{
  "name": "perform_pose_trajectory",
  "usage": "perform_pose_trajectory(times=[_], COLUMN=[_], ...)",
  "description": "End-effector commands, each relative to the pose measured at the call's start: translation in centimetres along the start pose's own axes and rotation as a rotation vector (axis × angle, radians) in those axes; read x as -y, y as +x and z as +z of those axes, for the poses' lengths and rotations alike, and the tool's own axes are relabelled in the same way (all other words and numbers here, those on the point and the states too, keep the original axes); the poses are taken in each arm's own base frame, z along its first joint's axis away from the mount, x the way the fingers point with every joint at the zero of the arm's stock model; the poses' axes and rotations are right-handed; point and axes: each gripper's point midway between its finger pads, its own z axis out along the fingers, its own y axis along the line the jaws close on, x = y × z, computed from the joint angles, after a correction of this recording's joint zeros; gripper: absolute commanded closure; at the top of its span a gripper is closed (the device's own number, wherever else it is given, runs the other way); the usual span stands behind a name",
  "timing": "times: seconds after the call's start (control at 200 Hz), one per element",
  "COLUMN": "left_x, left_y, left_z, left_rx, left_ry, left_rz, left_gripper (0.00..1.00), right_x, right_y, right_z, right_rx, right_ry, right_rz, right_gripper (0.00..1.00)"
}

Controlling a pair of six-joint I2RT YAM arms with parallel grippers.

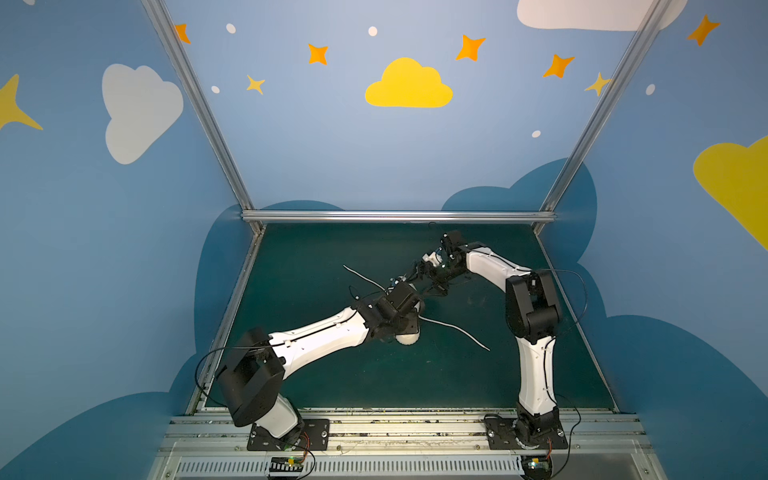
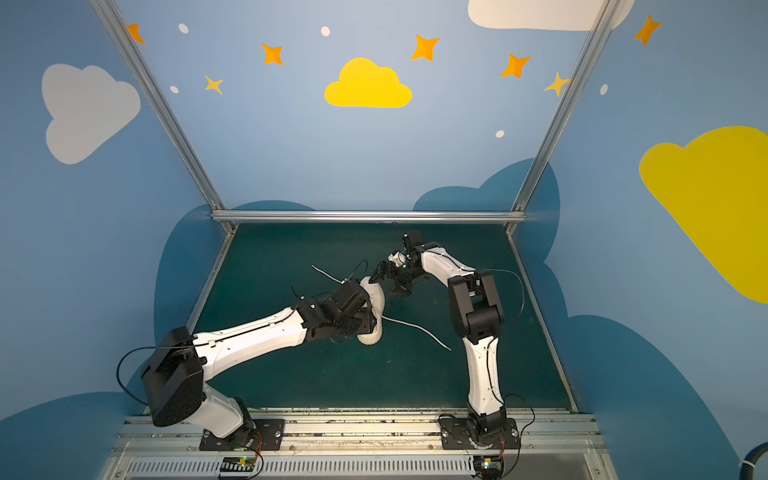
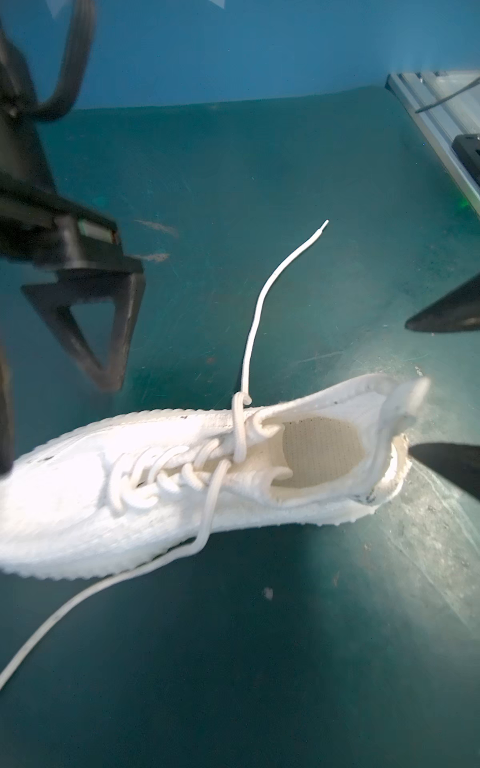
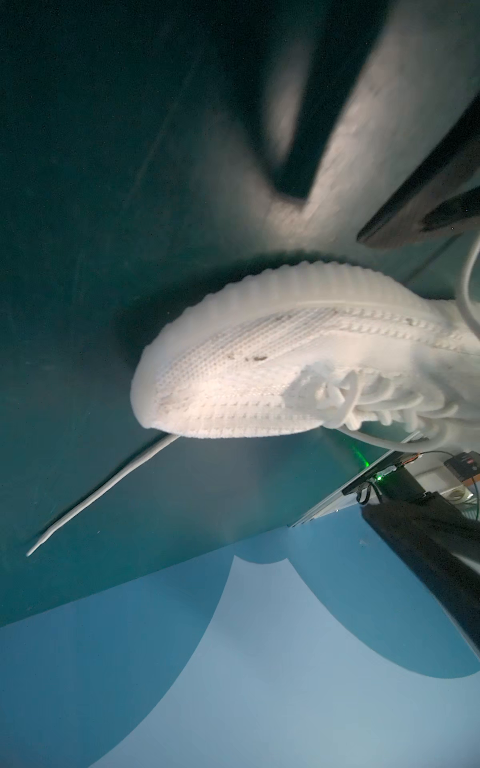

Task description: Tie the shoes

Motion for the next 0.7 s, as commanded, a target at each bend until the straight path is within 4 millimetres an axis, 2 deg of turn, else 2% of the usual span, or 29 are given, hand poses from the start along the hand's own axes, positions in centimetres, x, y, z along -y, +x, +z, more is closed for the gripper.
perform_pose_trajectory(times=[0.0,0.15,0.315,0.425,0.696], left_x=[-1.8,-7.1,-12.7,-14.8,-17.2], left_y=[-2.5,-4.4,-6.9,-8.6,-11.2], left_z=[-3.3,-4.8,-4.4,-3.2,1.3], left_rx=[0.08,0.113,0.135,0.141,0.045], left_ry=[-0.04,-0.094,-0.132,-0.157,-0.218], left_rz=[0.004,-0.053,-0.179,-0.243,-0.353], left_gripper=[0.5,0.47,0.47,0.48,0.52], right_x=[1.1,4.7,7.1,8.4,10.8], right_y=[-0.1,1.9,5.8,8.4,12.9], right_z=[-4.9,-8.7,-9.9,-10.7,-12.7], right_rx=[0.109,0.209,0.228,0.247,0.402], right_ry=[0.078,0.238,0.334,0.405,0.453], right_rz=[0.083,0.208,0.401,0.527,0.775], right_gripper=[0.06,0.05,0.05,0.08,0.16])
